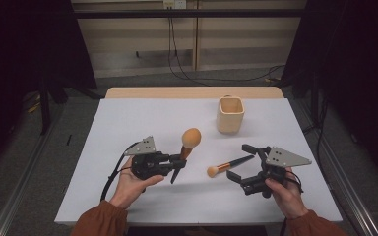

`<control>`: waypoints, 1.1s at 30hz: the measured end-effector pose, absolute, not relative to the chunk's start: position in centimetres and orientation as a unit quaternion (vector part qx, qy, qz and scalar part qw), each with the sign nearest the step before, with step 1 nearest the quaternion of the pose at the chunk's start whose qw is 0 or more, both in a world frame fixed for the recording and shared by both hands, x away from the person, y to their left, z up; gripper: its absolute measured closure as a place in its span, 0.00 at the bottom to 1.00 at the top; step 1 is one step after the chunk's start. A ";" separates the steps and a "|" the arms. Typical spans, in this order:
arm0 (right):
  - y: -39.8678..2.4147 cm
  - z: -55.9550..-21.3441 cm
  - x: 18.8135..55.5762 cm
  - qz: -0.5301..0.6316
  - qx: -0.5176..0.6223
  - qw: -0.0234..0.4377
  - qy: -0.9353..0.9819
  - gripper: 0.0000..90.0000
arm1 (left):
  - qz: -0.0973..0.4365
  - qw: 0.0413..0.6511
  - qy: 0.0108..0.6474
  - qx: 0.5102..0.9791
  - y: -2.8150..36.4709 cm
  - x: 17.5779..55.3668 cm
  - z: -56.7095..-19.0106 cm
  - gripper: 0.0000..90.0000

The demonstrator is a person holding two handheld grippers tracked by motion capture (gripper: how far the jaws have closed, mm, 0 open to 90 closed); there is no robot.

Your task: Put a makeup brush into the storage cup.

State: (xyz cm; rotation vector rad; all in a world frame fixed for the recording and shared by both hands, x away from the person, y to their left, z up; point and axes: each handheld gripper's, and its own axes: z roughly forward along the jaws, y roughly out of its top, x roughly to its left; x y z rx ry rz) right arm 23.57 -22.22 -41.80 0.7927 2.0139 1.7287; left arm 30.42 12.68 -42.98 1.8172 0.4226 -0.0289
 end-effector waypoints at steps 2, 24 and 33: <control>-21.5 -41.5 23.9 0.620 0.269 0.176 0.715 0.00 | -0.012 0.595 0.179 0.783 12.3 30.4 -43.2 0.83; -17.1 -39.3 26.7 0.642 0.240 0.118 0.718 0.00 | -0.028 0.621 0.132 0.772 8.8 30.9 -41.6 0.83; -16.2 -40.0 27.9 0.638 0.246 0.095 0.724 0.19 | -0.032 0.628 0.131 0.766 8.4 30.6 -42.1 0.83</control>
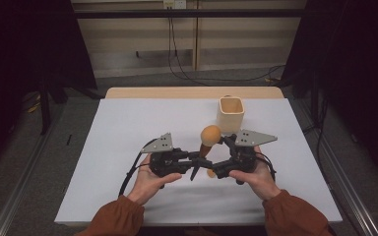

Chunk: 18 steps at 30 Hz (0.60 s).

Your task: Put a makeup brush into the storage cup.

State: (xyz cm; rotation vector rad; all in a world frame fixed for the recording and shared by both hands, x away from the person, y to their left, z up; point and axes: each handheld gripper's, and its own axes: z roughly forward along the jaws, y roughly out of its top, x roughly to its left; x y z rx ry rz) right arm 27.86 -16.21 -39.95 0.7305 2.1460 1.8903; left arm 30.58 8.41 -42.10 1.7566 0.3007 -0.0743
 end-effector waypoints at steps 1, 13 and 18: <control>-16.3 -40.0 27.9 0.640 0.249 0.091 0.721 0.21 | -0.033 0.627 0.130 0.767 8.4 30.6 -42.1 0.83; -16.9 -40.5 28.2 0.648 0.253 0.053 0.717 0.65 | -0.037 0.623 0.129 0.770 8.1 30.7 -42.5 0.82; -17.0 -40.6 28.2 0.647 0.254 0.048 0.717 0.72 | -0.039 0.622 0.127 0.771 8.0 30.6 -42.6 0.82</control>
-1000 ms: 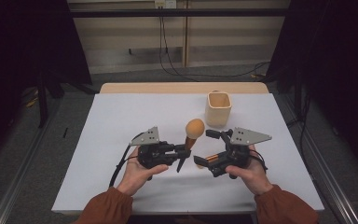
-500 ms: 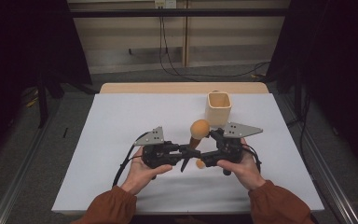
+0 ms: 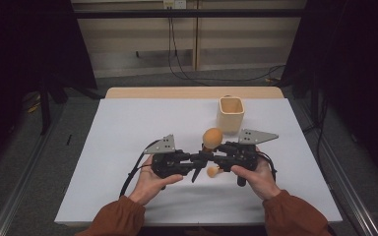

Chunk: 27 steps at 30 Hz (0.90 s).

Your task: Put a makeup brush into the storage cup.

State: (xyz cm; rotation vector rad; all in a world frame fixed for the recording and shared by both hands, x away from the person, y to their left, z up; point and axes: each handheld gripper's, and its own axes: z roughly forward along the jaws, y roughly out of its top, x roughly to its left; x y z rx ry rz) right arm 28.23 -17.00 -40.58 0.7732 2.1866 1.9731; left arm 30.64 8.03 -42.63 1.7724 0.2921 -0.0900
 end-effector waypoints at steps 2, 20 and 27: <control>-16.9 -40.6 28.2 0.645 0.254 0.049 0.719 0.72 | -0.040 0.622 0.126 0.772 8.0 30.7 -42.7 0.82; -16.8 -40.3 27.9 0.634 0.253 0.069 0.728 0.73 | -0.029 0.603 0.140 0.785 8.0 30.5 -42.9 0.74; -17.3 -40.2 27.9 0.632 0.257 0.075 0.728 0.73 | -0.014 0.600 0.153 0.785 8.3 30.6 -42.9 0.61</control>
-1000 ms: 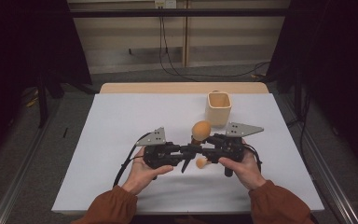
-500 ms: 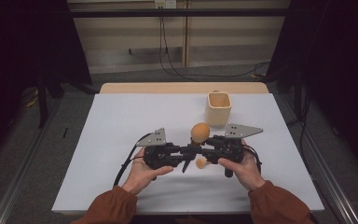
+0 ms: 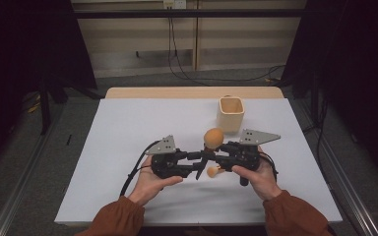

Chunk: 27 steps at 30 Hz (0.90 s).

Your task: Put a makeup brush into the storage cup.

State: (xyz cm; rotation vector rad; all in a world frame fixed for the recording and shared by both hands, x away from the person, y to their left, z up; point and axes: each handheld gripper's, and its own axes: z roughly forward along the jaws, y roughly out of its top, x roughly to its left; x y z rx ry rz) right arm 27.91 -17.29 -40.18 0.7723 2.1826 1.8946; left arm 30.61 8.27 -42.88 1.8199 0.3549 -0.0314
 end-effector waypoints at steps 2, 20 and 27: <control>-17.3 -40.1 27.9 0.630 0.257 0.077 0.728 0.73 | -0.005 0.597 0.159 0.786 8.4 30.5 -42.9 0.58; -18.4 -39.6 28.1 0.624 0.260 0.110 0.729 0.73 | 0.056 0.557 0.242 0.792 11.3 29.9 -42.6 0.11; -19.0 -39.5 28.4 0.620 0.266 0.119 0.728 0.73 | 0.078 0.557 0.256 0.786 13.4 29.6 -42.3 0.05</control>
